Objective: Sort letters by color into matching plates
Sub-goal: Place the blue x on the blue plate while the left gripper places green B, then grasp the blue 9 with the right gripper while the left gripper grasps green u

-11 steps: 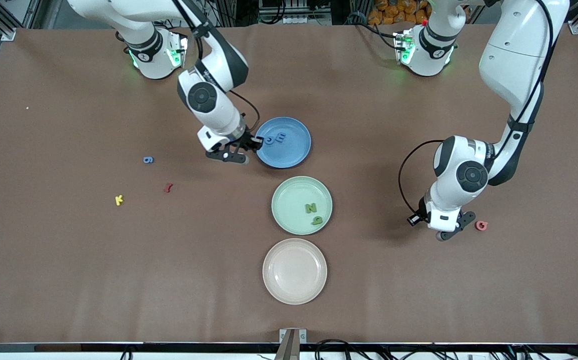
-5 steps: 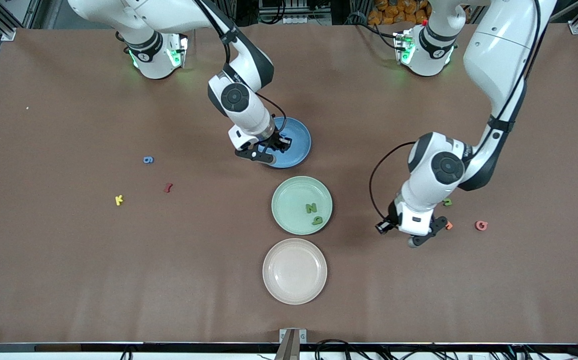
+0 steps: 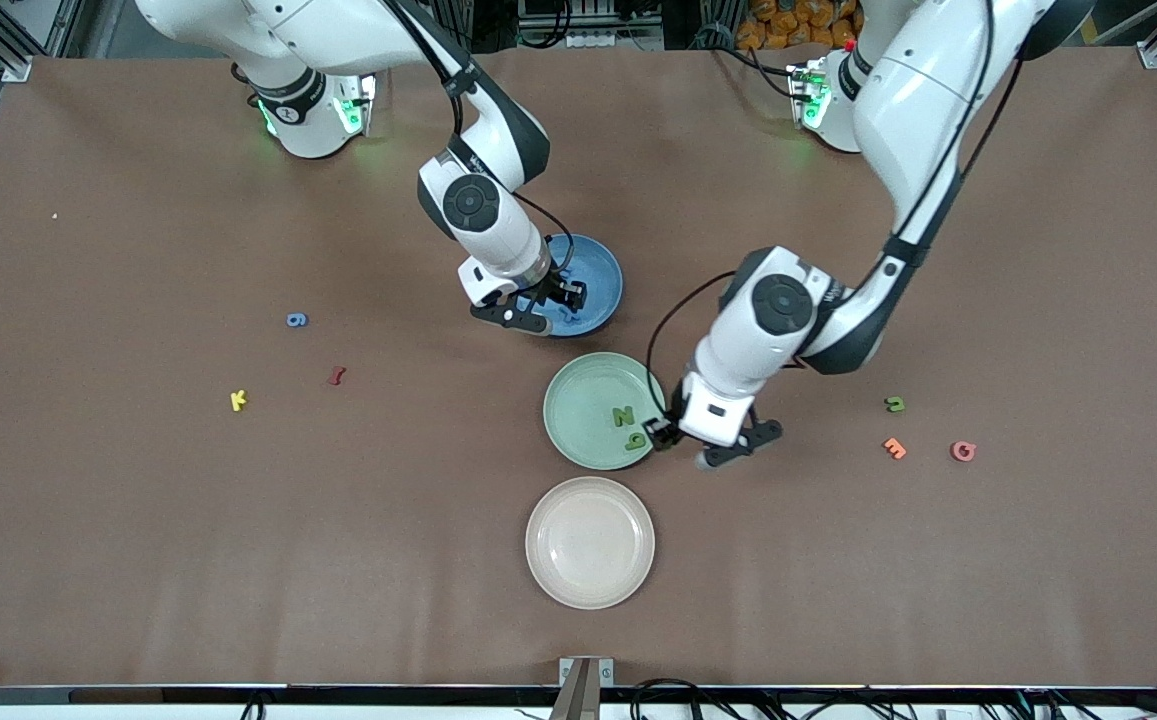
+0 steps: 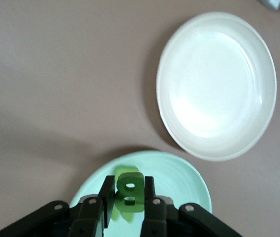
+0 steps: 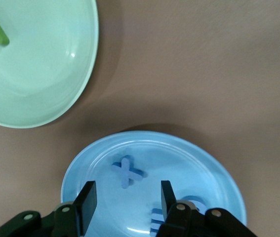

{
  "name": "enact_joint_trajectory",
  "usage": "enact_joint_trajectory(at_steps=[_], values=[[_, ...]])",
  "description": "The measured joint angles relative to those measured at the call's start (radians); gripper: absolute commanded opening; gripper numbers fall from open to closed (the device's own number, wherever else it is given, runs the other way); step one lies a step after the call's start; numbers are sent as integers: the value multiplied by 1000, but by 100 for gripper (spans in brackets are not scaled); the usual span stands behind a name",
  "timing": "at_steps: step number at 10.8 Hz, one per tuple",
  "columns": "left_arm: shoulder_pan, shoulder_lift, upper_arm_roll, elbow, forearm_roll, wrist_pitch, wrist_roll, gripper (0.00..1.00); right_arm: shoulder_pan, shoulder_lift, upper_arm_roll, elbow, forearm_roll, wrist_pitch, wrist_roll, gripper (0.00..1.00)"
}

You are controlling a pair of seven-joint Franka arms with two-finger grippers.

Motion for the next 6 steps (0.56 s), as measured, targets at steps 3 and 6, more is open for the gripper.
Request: enact_joint_trajectory(at_steps=[3, 6], values=[[-95, 6, 14, 22, 0, 6, -76, 100, -116, -126, -5, -7, -1, -265, -154, 61], [-216, 11, 132, 34, 0, -4, -111, 100, -258, -257, -14, -105, -33, -386, -396, 61]])
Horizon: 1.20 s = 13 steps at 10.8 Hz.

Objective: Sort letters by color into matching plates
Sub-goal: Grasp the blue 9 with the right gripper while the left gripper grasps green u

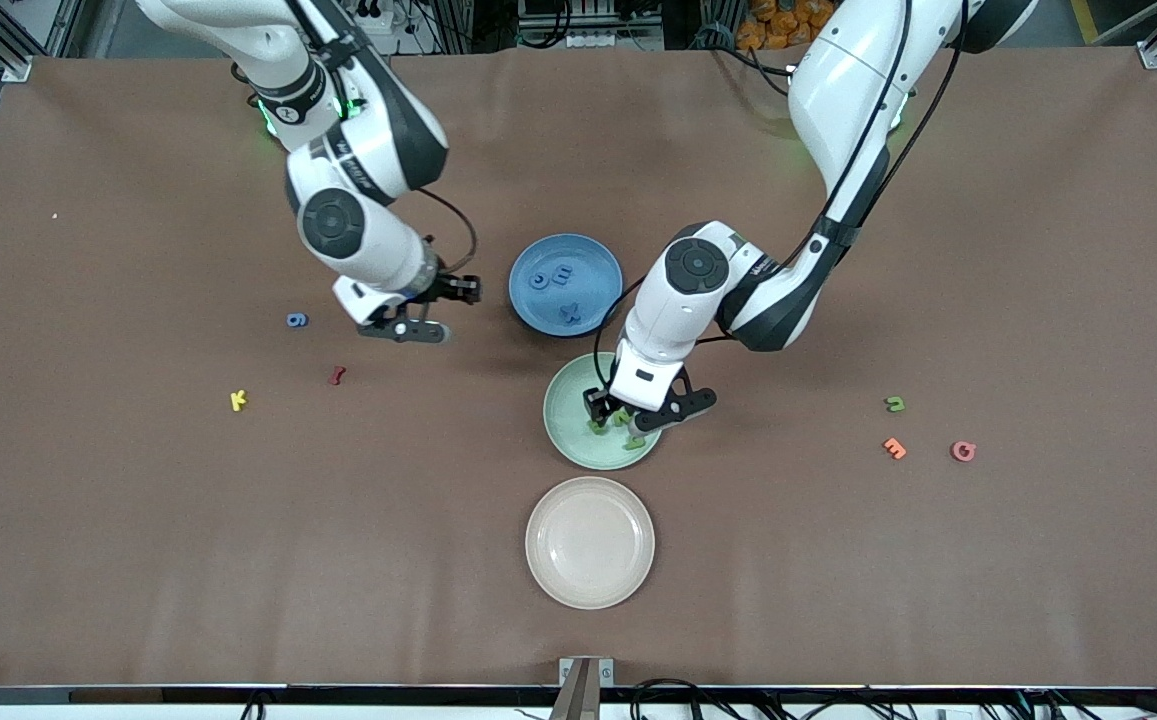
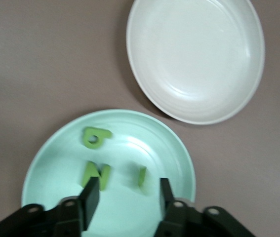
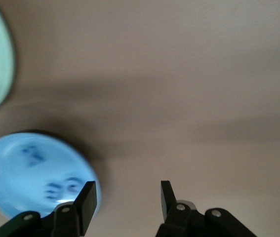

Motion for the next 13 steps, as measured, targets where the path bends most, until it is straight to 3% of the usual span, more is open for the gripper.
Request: enact_joint_trajectory(at_steps=[5, 8, 10, 13], values=[[67, -11, 43, 25, 3, -247, 92, 100, -222, -39, -30, -122, -221, 5, -294, 59], [165, -35, 45, 27, 3, -323, 234, 100, -250, -40, -117, -153, -255, 39, -438, 59], [208, -50, 45, 23, 3, -374, 308, 100, -258, -35, -182, -224, -257, 174, -549, 60], [276, -83, 46, -35, 3, -389, 432, 100, -267, -21, -214, -322, -259, 305, -594, 61]])
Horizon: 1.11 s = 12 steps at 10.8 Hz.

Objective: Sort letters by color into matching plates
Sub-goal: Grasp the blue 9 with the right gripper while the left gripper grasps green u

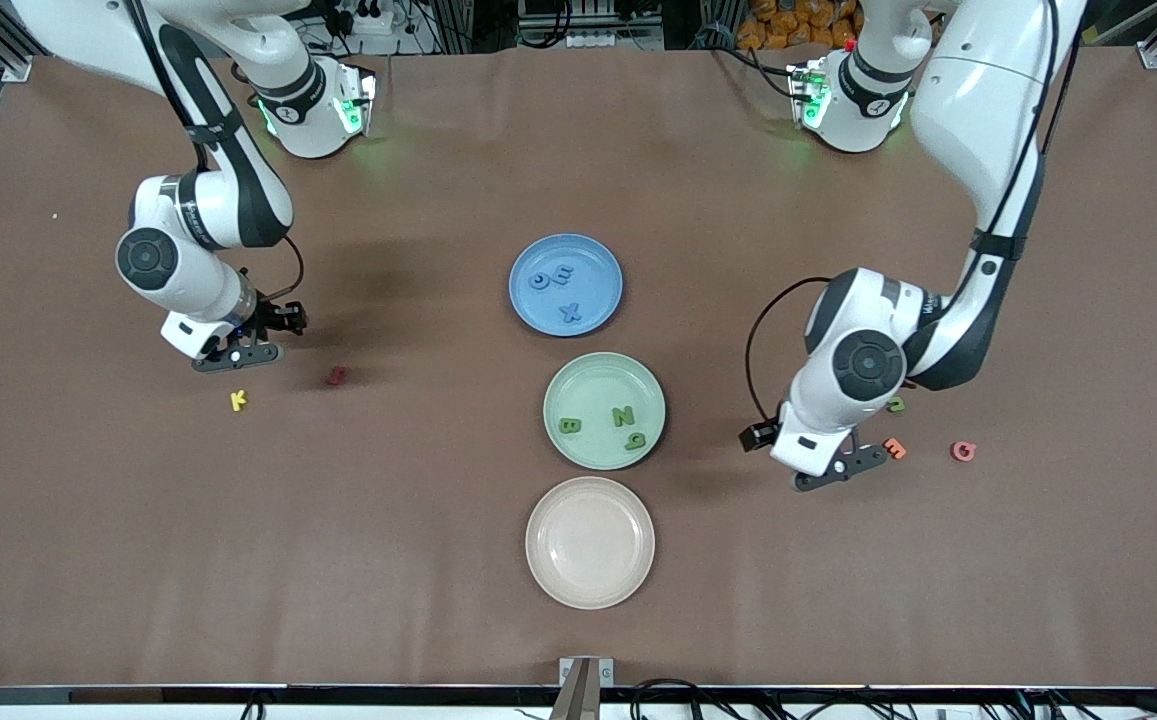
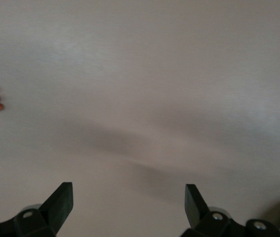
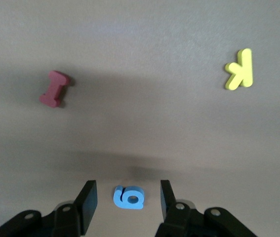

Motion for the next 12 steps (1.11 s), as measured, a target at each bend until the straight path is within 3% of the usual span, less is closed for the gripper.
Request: enact_joint_trajectory(at_steps=[4, 8, 12], values=[[68, -73, 0, -130, 3, 3, 147, 100, 0, 10, 1, -74, -2, 90, 0, 64], [130, -140, -2, -286, 79, 77, 228, 100, 0, 32, 1, -99, -2, 151, 0, 61], [252, -168, -3, -403, 80, 229, 373, 100, -1, 43, 0, -112, -2, 170, 0, 58]])
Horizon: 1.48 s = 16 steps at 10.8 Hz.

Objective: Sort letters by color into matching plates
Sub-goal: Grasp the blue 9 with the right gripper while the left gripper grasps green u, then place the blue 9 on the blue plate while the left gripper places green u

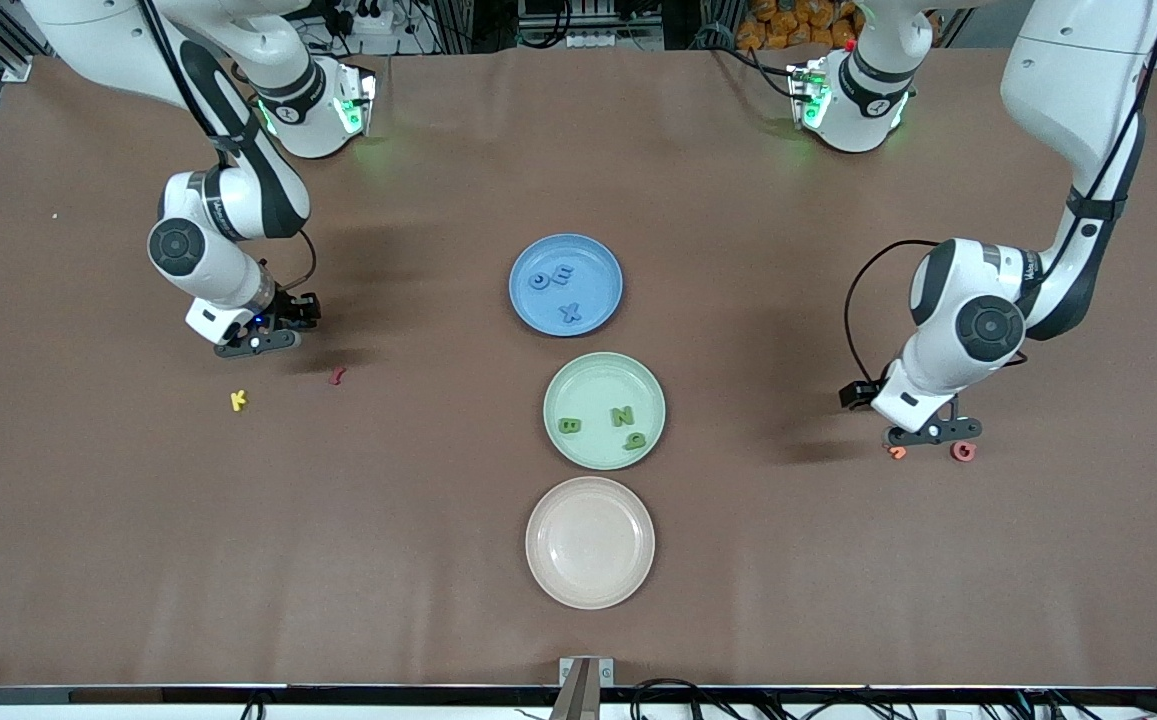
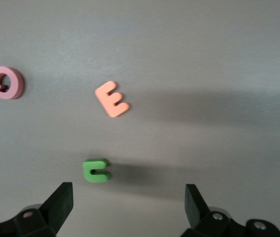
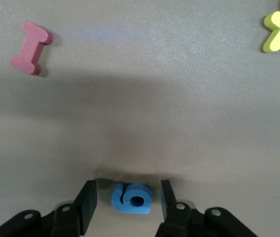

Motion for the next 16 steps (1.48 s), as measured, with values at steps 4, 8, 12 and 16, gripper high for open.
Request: enact_joint_trajectory(at_steps=[4, 8, 12, 16], values=[[45, 5, 0, -46, 37, 68, 20, 100, -1, 1, 0, -19, 0, 15, 0, 34], [58, 43, 0, -55, 40, 124, 21, 100, 0, -6, 5, -23, 0, 16, 0, 0], [85, 79, -2, -55, 43, 165, 62, 0, 11, -7, 6, -21, 0, 17, 0, 0], [128, 76, -5, -58, 46, 196, 118, 0, 169, -7, 44, 35, 32, 1, 280, 0]])
